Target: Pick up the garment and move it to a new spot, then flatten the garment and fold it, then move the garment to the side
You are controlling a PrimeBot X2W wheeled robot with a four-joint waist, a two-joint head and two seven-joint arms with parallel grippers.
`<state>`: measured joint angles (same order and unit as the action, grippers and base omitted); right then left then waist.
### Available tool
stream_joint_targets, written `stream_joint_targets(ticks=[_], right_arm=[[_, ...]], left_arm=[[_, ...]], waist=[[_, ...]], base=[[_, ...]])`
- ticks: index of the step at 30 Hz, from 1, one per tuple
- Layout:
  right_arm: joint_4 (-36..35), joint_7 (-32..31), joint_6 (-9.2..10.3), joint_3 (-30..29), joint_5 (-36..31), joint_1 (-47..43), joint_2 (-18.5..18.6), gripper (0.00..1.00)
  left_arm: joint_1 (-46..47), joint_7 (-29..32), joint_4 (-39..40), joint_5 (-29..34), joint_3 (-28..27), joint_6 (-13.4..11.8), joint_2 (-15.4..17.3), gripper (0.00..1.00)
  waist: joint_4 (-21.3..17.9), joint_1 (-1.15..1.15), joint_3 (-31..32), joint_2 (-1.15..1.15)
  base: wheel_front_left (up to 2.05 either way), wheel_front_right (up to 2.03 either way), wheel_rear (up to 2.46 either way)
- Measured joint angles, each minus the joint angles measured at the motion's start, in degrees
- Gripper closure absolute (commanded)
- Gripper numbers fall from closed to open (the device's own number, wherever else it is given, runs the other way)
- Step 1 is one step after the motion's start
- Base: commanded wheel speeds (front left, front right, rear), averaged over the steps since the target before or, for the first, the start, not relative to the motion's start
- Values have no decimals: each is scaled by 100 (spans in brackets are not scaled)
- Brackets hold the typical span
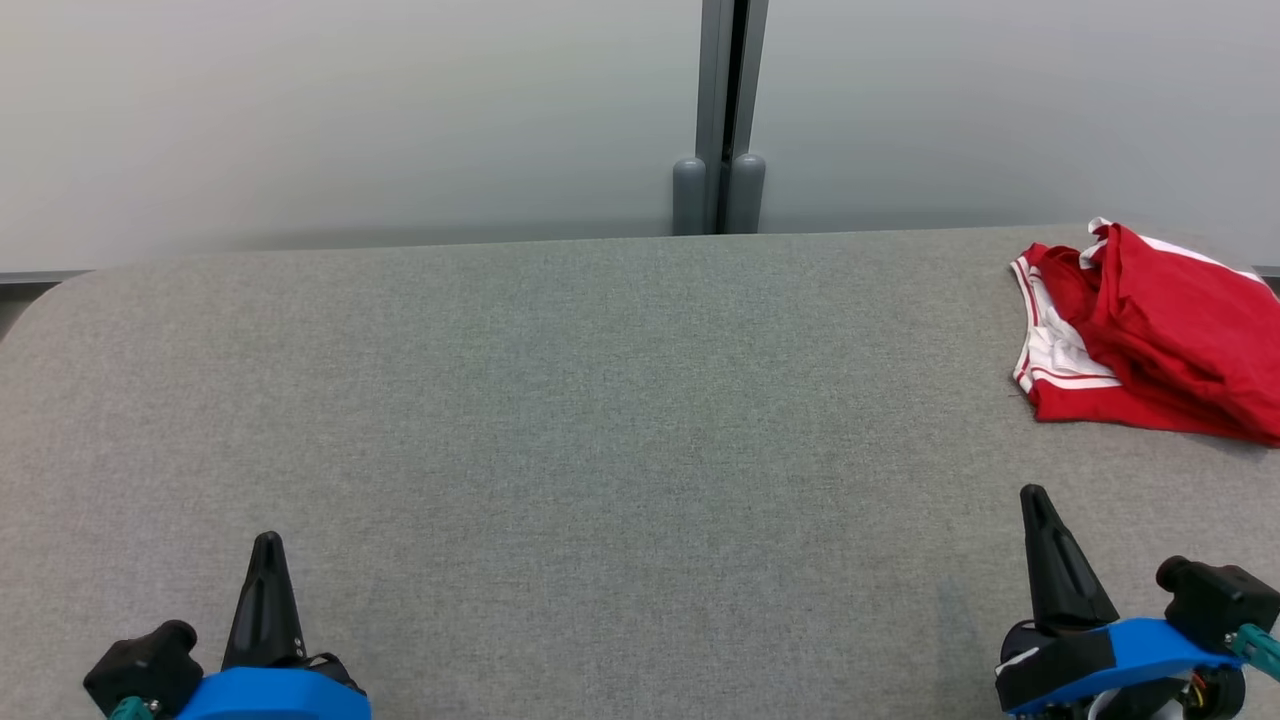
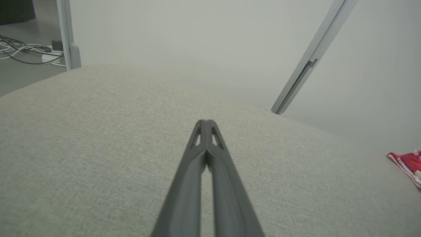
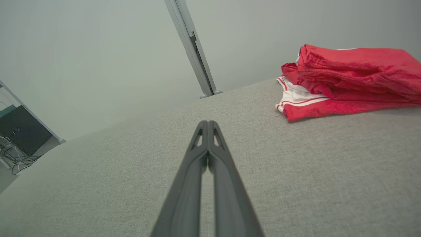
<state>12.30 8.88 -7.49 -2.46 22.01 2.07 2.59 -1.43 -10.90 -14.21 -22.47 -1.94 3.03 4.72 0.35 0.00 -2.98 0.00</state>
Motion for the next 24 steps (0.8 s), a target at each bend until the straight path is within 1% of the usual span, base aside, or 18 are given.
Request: stream_joint_targets(ticks=[13, 24], right_arm=[[27, -263, 0, -76, 1269, 19, 0, 100], [51, -478, 1, -131, 2182, 64, 0, 100]], left_arm=[[85, 307, 9, -1250, -91, 59, -47, 100], [193, 535, 12, -2173, -125, 114, -76, 100]], waist=[[-4, 0, 32, 0], [-8, 0, 59, 0]], base=[[0, 0, 0], [0, 0, 0]])
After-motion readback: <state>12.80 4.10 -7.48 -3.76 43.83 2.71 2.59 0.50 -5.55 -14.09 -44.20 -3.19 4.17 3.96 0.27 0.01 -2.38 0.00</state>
